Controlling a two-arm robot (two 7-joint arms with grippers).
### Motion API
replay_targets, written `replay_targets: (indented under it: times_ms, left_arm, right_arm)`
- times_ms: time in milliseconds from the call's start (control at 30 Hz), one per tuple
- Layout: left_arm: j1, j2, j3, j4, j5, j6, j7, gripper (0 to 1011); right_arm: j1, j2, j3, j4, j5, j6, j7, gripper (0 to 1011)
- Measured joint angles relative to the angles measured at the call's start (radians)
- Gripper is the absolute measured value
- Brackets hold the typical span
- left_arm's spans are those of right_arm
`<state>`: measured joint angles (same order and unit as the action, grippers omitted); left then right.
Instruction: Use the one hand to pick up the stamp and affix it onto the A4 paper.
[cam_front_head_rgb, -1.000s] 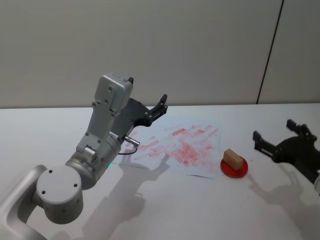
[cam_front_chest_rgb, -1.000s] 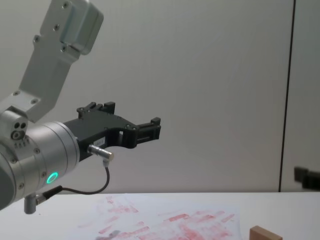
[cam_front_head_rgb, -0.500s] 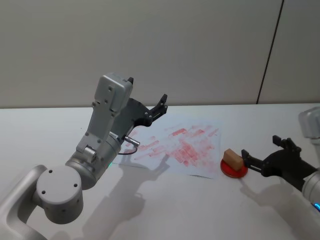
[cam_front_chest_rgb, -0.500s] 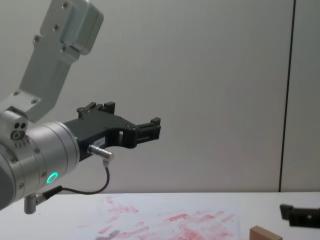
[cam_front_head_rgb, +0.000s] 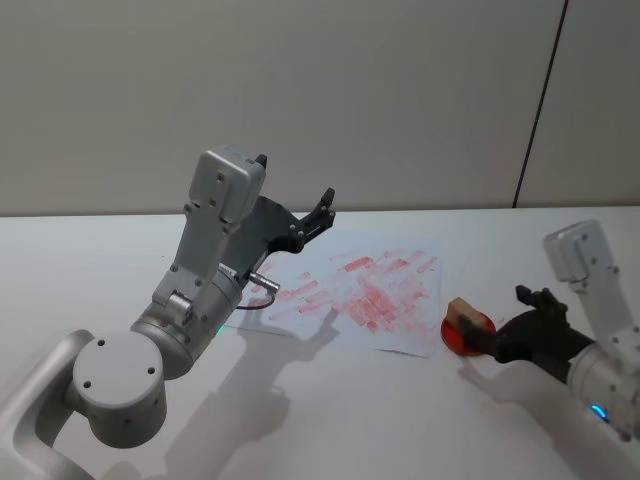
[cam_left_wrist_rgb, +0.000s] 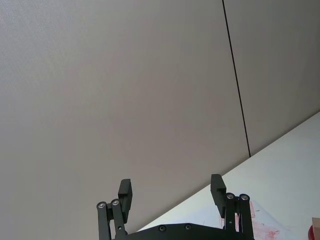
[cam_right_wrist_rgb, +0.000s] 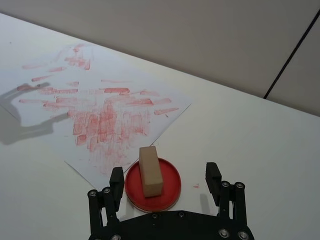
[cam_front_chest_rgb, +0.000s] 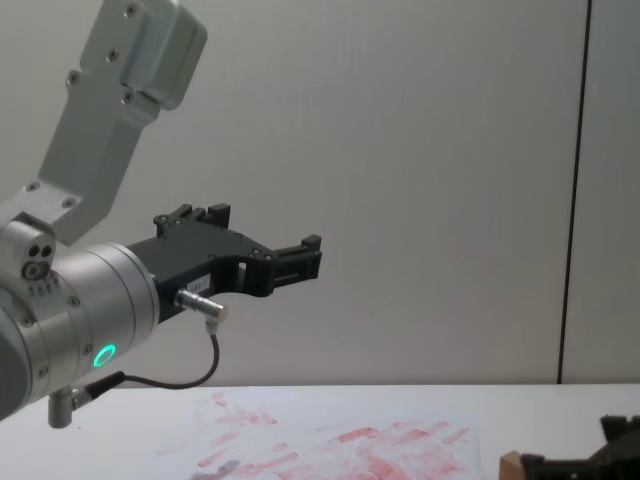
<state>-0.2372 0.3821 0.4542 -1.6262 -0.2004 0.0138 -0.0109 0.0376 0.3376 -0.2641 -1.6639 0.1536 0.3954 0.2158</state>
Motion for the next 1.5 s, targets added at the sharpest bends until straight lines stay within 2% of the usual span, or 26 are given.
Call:
replay_targets:
  times_ms: [267,567,733,833,933,967,1167,1200,1267,1333,1367,1400,1500]
  left_arm:
    - [0.0,0.0,0.0,0.0,0.0,0.0,0.0,1001]
    - [0.0,0.0,0.0,0.0,0.0,0.0,0.0,1001]
    - [0.0,0.0,0.0,0.0,0.0,0.0,0.0,1001]
    - [0.0,0.0,0.0,0.0,0.0,0.0,0.0,1001]
    - [0.0,0.0,0.0,0.0,0.0,0.0,0.0,1001]
    - [0.0,0.0,0.0,0.0,0.0,0.0,0.0,1001]
    - [0.0,0.0,0.0,0.0,0.0,0.0,0.0,1001]
    - [0.0,0.0,0.0,0.0,0.0,0.0,0.0,1001]
    - [0.0,0.0,0.0,0.0,0.0,0.0,0.0,1002]
    - [0.0,0.0,0.0,0.0,0.0,0.0,0.0,1002]
    - [0.0,0.0,0.0,0.0,0.0,0.0,0.0,1001]
    - [0.0,0.0,0.0,0.0,0.0,0.0,0.0,1002]
    - [0.0,0.0,0.0,0.0,0.0,0.0,0.0,1002]
  right_arm:
    - [0.046,-0.039,-0.023,0.069,-0.05,0.01,0.017,1003]
    - [0.073,-0.062,-0.037,0.113,-0.079,0.015,0.024,979]
    - [0.082,-0.07,-0.042,0.129,-0.089,0.016,0.026,863]
    - [0.085,-0.073,-0.043,0.134,-0.092,0.017,0.027,760]
    - [0.089,-0.076,-0.045,0.14,-0.096,0.017,0.028,706]
    - [0.09,-0.077,-0.046,0.141,-0.097,0.017,0.028,648]
    - [0.093,-0.08,-0.047,0.147,-0.101,0.018,0.029,486]
    - [0.094,-0.081,-0.048,0.148,-0.102,0.018,0.029,425]
    - [0.095,-0.081,-0.048,0.15,-0.103,0.018,0.029,392]
    - [0.095,-0.082,-0.048,0.15,-0.103,0.018,0.029,280]
    - [0.095,-0.082,-0.048,0.151,-0.103,0.018,0.029,280]
    - [0.095,-0.082,-0.048,0.151,-0.103,0.018,0.029,233]
    - [0.095,-0.082,-0.048,0.151,-0.103,0.017,0.029,220]
